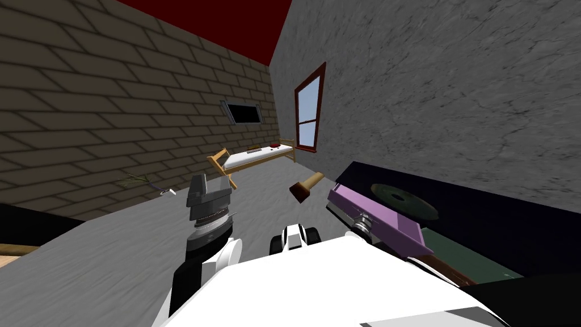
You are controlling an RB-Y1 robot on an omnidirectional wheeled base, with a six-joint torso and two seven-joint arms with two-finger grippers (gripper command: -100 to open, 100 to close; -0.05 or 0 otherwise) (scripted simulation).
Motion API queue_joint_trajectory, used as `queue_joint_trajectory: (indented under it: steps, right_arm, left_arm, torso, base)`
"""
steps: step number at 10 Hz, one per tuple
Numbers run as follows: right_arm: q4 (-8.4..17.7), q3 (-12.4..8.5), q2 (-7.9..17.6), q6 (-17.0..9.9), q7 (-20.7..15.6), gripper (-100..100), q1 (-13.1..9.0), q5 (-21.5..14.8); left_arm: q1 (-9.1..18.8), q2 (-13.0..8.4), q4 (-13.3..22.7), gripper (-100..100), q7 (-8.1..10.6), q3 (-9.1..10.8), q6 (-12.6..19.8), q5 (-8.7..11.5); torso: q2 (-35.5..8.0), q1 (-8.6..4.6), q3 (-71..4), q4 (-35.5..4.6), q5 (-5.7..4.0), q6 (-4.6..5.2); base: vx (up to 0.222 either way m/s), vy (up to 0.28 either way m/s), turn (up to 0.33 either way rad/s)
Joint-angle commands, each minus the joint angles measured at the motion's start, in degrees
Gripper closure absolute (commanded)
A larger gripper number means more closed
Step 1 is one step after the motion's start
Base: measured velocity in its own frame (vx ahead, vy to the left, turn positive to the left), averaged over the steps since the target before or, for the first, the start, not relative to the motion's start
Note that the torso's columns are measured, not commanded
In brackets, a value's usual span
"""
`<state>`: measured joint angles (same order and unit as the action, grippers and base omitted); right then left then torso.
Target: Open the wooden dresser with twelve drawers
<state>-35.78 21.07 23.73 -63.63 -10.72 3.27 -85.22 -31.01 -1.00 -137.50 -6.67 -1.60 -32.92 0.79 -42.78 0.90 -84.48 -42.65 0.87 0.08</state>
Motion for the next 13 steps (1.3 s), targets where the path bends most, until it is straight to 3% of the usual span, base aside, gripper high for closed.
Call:
queue_joint_trajectory:
  steps: [1, 5, 6, 8, 9, 10, 12, 13]
  right_arm:
    - [1.0, 0.2, -0.2, -0.3, 0.3, 100, -0.6, -0.3]
    - [0.1, 0.2, 0.2, -0.8, 0.0, 100, -0.8, -0.9]
    - [2.8, -0.4, 0.4, 1.0, 0.7, -100, -1.3, 0.6]
    - [7.3, -2.1, 2.3, 3.3, 2.2, -100, -2.9, 3.2]
    - [3.5, -2.1, 2.3, 3.3, 2.2, -100, -2.5, 3.2]
    - [6.5, -2.1, 2.3, 3.3, 2.2, -100, -2.9, 3.2]
    - [9.4, -2.9, 3.3, 4.4, 2.9, -100, -3.7, 4.5]
    - [9.6, -2.9, 3.3, 4.4, 2.9, -100, -3.7, 4.5]
  left_arm:
    - [0.0, 0.0, 0.0, 0, 0.00, 0.00, 0.0, 0.0]
    - [0.0, 0.0, 0.0, 0, 0.00, 0.00, 0.0, 0.0]
    - [0.0, 0.0, 0.0, 0, 0.00, 0.00, 0.0, 0.0]
    - [0.0, 0.0, 0.0, 0, 0.00, 0.00, 0.0, 0.0]
    - [0.0, 0.0, 0.0, 0, 0.00, 0.01, 0.0, 0.0]
    - [0.0, 0.0, 0.0, 0, 0.00, 0.02, 0.0, 0.0]
    - [0.0, 0.0, 0.0, 0, 0.00, 0.02, 0.0, 0.0]
    - [0.0, 0.0, 0.0, 0, 0.00, 0.01, 0.0, 0.0]
  torso:
    - [0.1, 0.00, 0.0, 0.0, -0.01, -0.03]
    - [0.0, 0.04, 0.0, 0.0, -0.09, -0.07]
    - [0.0, 0.09, 0.0, 0.0, -0.01, -0.08]
    - [0.3, -1.08, 0.0, 0.2, -0.75, -0.12]
    - [0.3, -1.29, 0.0, 0.3, -0.94, -0.07]
    - [0.6, -1.17, -0.1, 0.4, -0.96, -0.03]
    - [0.8, -0.90, -0.3, 0.5, -0.87, -0.07]
    - [0.5, -0.84, -0.1, 0.4, -0.85, -0.11]
  base:
    - [-0.033, 0.078, -0.007]
    - [-0.082, 0.172, -0.035]
    - [-0.106, 0.106, 0.253]
    - [-0.146, 0.013, 0.481]
    - [-0.108, 0.002, 0.082]
    - [-0.039, 0.011, -0.088]
    - [-0.024, 0.016, 0.123]
    - [-0.061, 0.025, 0.166]
